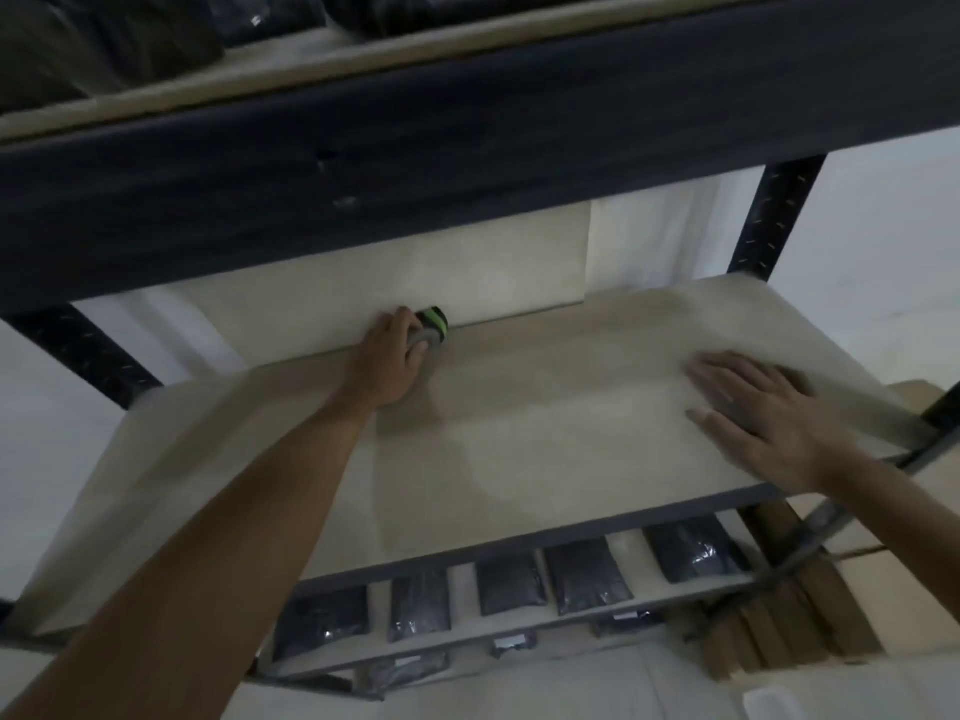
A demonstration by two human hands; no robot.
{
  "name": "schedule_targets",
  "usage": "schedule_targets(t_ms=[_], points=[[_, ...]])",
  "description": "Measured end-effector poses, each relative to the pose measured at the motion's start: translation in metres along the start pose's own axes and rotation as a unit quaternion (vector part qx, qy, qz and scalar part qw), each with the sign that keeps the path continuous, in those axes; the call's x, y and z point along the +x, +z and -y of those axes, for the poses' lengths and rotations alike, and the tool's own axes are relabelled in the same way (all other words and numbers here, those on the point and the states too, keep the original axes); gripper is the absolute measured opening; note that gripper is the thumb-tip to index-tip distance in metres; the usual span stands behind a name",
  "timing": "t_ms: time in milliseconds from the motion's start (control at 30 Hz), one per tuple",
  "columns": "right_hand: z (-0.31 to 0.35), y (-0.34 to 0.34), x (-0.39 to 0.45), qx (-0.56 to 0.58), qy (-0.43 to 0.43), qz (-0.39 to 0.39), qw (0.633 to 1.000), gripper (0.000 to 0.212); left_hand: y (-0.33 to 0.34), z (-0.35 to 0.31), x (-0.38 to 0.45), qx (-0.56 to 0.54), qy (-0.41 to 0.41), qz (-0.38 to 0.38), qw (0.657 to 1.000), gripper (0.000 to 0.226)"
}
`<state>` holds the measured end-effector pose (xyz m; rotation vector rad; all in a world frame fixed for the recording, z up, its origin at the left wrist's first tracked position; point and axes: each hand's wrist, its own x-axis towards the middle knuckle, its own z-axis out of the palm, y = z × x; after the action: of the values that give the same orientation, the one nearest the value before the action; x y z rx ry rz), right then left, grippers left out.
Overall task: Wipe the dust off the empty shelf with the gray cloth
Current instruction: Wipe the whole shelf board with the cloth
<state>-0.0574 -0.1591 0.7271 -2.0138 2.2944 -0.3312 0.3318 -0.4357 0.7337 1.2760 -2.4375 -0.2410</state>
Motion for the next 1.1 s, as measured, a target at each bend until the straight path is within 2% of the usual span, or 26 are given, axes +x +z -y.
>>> schedule_targets(t_ms=[133, 233, 367, 433, 533, 600, 700, 767, 900, 967, 1033, 1100], points=[[0.0, 0.0, 0.001, -0.015, 0.002, -0.003, 1.0, 0.067, 0.011, -0.013, 0.0, 0.021, -0.044, -0.003, 0.999, 0.03], [0.0, -0.001, -0.001, -0.023, 0.001, -0.002, 1.0, 0.067, 0.015, -0.053, -0.02, 0.004, 0.036, 0.035, 0.999, 0.036], [0.005, -0.005, -0.002, -0.027, 0.002, 0.006, 1.0, 0.068, 0.012, -0.09, -0.045, -0.027, 0.138, 0.132, 0.981, 0.023], [0.005, -0.006, -0.002, -0.019, 0.008, 0.013, 1.0, 0.068, 0.005, -0.081, -0.027, -0.064, 0.155, 0.092, 0.981, 0.025], [0.004, -0.005, -0.002, -0.012, 0.007, 0.016, 1.0, 0.067, 0.005, -0.054, 0.016, -0.038, 0.107, 0.004, 0.994, 0.029], [0.005, -0.006, -0.001, -0.009, 0.007, 0.017, 1.0, 0.066, 0.013, -0.048, 0.032, 0.007, 0.088, 0.005, 0.996, 0.027], [0.005, -0.006, -0.001, -0.01, 0.004, 0.016, 1.0, 0.068, 0.027, -0.052, 0.028, 0.021, 0.108, 0.02, 0.994, 0.027], [0.005, -0.006, -0.002, -0.01, 0.003, 0.016, 1.0, 0.069, 0.027, -0.059, 0.016, -0.012, 0.16, 0.049, 0.986, 0.033], [0.004, -0.005, -0.001, -0.012, 0.006, 0.018, 1.0, 0.067, 0.012, -0.086, -0.01, -0.124, 0.27, 0.198, 0.934, 0.022], [0.004, -0.005, -0.001, -0.012, 0.006, 0.019, 1.0, 0.066, 0.007, -0.087, 0.01, -0.131, 0.271, 0.174, 0.938, 0.026], [0.003, -0.005, -0.001, -0.012, 0.004, 0.017, 1.0, 0.065, 0.007, -0.079, 0.04, -0.11, 0.231, 0.101, 0.961, 0.032], [0.003, -0.006, -0.001, -0.007, 0.002, 0.016, 1.0, 0.066, 0.017, -0.069, 0.061, -0.07, 0.206, 0.059, 0.974, 0.031]])
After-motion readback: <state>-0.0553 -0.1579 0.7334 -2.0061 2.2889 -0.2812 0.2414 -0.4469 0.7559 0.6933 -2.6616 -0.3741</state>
